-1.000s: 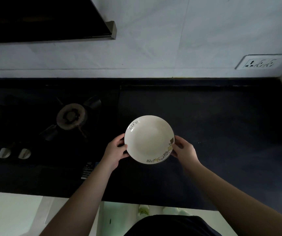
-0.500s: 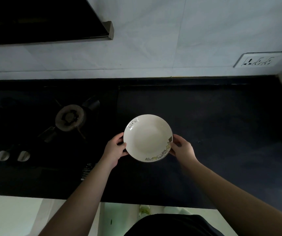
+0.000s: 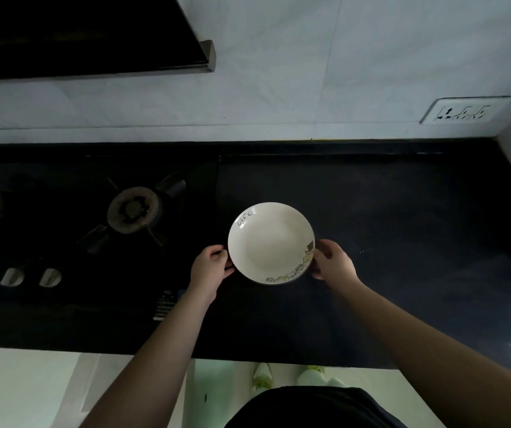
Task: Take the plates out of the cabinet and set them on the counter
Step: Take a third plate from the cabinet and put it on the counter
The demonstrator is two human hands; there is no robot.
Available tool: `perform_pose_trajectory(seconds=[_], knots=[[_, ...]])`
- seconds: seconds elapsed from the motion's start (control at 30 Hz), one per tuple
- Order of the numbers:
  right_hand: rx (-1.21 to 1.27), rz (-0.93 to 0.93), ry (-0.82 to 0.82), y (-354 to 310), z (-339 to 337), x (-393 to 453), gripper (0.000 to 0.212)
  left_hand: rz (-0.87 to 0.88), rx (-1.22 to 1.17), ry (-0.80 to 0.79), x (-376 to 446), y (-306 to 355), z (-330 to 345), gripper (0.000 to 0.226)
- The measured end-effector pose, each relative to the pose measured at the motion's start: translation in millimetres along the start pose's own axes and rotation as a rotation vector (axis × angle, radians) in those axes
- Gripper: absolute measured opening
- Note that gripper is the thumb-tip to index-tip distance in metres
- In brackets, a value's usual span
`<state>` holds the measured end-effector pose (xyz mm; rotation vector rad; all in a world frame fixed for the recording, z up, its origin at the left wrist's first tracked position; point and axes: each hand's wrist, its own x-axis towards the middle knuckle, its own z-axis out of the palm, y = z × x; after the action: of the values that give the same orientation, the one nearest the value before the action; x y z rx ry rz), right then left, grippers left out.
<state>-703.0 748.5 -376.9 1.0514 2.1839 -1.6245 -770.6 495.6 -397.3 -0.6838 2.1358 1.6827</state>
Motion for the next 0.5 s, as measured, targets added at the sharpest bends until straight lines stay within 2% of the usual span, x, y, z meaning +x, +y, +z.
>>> perform_pose_trajectory(seconds=[0.1, 0.23, 0.4, 0.5], knots=[[-0.241, 0.001, -0.010, 3.1, -7.9, -11.4, 0.036, 0.066, 0.164, 0.031, -9.1, 1.3, -9.0, 0.029], [-0.391, -0.093, -0.058, 11.1, -12.4, -38.0, 0.024, 0.257, 0.544, -0.053, -30.7, 1.9, -28.0, 0.036], [-0.517, -0.242, -0.024, 15.3, -12.4, -80.0, 0.030, 0.535, 0.842, -0.165, -62.2, -2.0, -53.1, 0.047], [-0.612, -0.293, -0.026, 19.2, -7.7, -110.7, 0.036, 0.757, 1.020, -0.168, -76.8, -11.9, -66.8, 0.052]])
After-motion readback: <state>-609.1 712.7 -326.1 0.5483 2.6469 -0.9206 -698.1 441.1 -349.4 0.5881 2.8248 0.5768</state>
